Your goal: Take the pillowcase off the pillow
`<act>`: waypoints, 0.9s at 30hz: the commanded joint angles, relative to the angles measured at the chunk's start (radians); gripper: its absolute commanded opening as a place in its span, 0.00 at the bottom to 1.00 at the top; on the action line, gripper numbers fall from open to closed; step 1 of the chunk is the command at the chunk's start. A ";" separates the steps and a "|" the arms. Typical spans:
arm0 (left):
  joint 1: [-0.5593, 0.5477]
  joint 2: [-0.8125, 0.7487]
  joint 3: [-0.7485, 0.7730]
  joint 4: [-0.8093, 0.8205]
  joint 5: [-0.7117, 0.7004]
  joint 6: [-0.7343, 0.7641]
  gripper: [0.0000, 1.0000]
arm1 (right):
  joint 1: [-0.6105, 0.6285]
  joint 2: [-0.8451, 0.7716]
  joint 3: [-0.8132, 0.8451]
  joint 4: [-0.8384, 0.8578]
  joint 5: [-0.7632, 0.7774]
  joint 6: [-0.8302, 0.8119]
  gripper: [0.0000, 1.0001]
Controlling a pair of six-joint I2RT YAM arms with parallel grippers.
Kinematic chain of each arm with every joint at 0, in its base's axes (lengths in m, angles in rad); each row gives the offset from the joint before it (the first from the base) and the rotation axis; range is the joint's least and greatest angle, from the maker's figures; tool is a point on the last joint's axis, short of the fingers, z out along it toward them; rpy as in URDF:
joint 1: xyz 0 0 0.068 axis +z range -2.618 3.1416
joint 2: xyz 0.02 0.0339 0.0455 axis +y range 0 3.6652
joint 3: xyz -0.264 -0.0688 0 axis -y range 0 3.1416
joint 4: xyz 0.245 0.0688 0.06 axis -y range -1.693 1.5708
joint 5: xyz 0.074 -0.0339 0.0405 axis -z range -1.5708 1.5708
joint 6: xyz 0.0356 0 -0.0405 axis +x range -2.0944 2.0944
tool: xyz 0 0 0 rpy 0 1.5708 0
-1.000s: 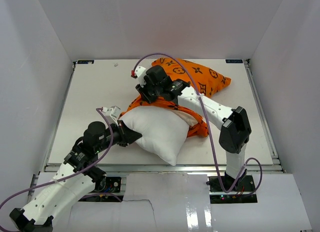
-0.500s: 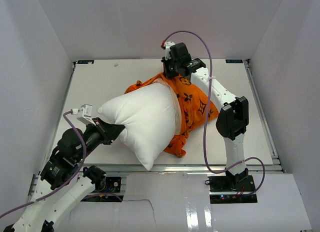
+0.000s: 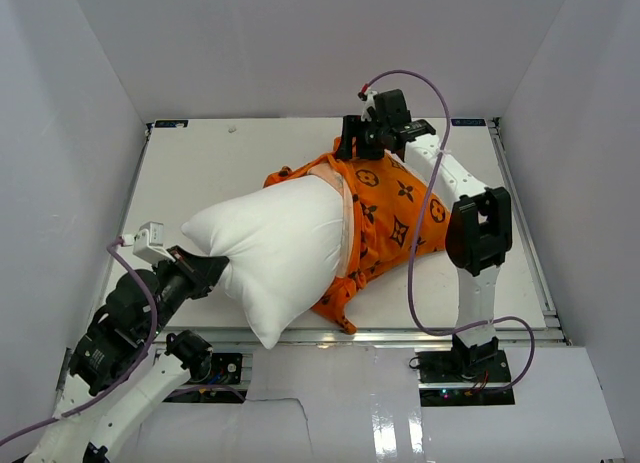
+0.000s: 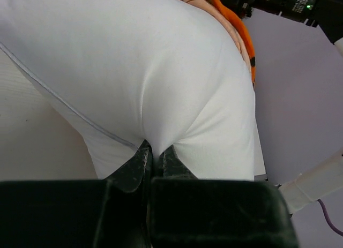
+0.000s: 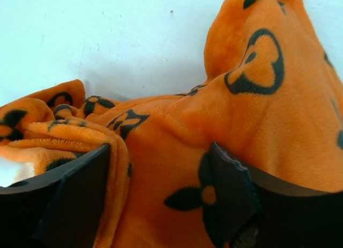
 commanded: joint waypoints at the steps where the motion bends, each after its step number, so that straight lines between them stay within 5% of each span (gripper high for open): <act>1: 0.000 -0.001 -0.006 0.074 -0.079 -0.021 0.00 | -0.076 -0.114 0.046 0.098 0.041 -0.038 0.78; 8: 0.000 0.021 -0.101 0.138 -0.084 -0.044 0.00 | -0.070 -0.343 0.049 0.018 0.083 -0.055 0.93; 12: -0.001 0.007 -0.151 0.163 -0.089 -0.063 0.00 | -0.070 -0.673 -0.541 0.257 0.011 0.025 0.93; 19: 0.000 0.016 -0.191 0.178 -0.093 -0.077 0.00 | -0.027 -1.036 -1.108 0.417 0.009 0.109 0.92; 24: 0.000 0.045 -0.175 0.209 -0.063 -0.074 0.00 | 0.064 -1.204 -1.307 0.506 0.090 0.135 0.92; 27: 0.000 0.090 -0.151 0.224 -0.069 -0.058 0.00 | 0.064 -1.117 -1.295 0.631 0.049 0.102 0.92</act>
